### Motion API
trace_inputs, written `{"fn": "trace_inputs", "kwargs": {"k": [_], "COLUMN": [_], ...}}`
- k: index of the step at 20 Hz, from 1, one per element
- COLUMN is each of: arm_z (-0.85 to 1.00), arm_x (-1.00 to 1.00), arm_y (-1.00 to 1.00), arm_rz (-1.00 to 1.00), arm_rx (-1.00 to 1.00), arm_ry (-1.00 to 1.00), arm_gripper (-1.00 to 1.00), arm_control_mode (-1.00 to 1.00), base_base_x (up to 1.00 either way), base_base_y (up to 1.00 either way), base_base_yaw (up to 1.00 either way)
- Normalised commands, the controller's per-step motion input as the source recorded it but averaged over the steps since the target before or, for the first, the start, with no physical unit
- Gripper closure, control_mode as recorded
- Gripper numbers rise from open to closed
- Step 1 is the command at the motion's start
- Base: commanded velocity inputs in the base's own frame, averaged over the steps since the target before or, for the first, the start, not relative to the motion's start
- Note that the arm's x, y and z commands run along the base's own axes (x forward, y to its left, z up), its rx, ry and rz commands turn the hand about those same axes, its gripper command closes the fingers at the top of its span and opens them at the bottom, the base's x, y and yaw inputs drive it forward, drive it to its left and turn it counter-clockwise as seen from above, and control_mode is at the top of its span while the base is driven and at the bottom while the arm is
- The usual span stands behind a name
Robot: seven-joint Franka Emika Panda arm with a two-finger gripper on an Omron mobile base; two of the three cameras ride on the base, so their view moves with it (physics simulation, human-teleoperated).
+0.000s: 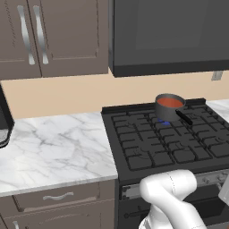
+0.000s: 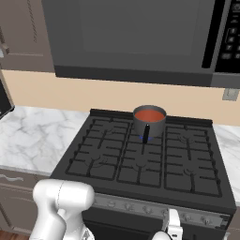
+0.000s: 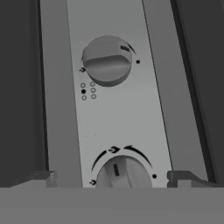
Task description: Wait until the marinara sauce is simmered to a deep red color and then turn off the stove.
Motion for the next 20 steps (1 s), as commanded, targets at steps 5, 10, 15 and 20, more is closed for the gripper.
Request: {"fn": "trace_inputs", "kwargs": {"k": [5,10,15,20], "arm_z": [0.00,0.00,0.00,0.00], "arm_x": [0.03,0.01,0.01,0.03], "arm_y": [0.00,0.00,0.00,0.00], "arm_rz": [0.00,0.00,0.00,0.00], "arm_rx": [0.00,0.00,0.00,0.00], "arm_ry": [0.00,0.00,0.00,0.00], "arm_gripper": [-1.00,-1.00,-1.00,-1.00], "arm_control_mode": [-1.00,-1.00,-1.00,-1.00], "base_base_x": [0.00,0.00,0.00,0.00], "base_base_y": [0.00,0.00,0.00,0.00], "base_base_yaw": [0.00,0.00,0.00,0.00]}}
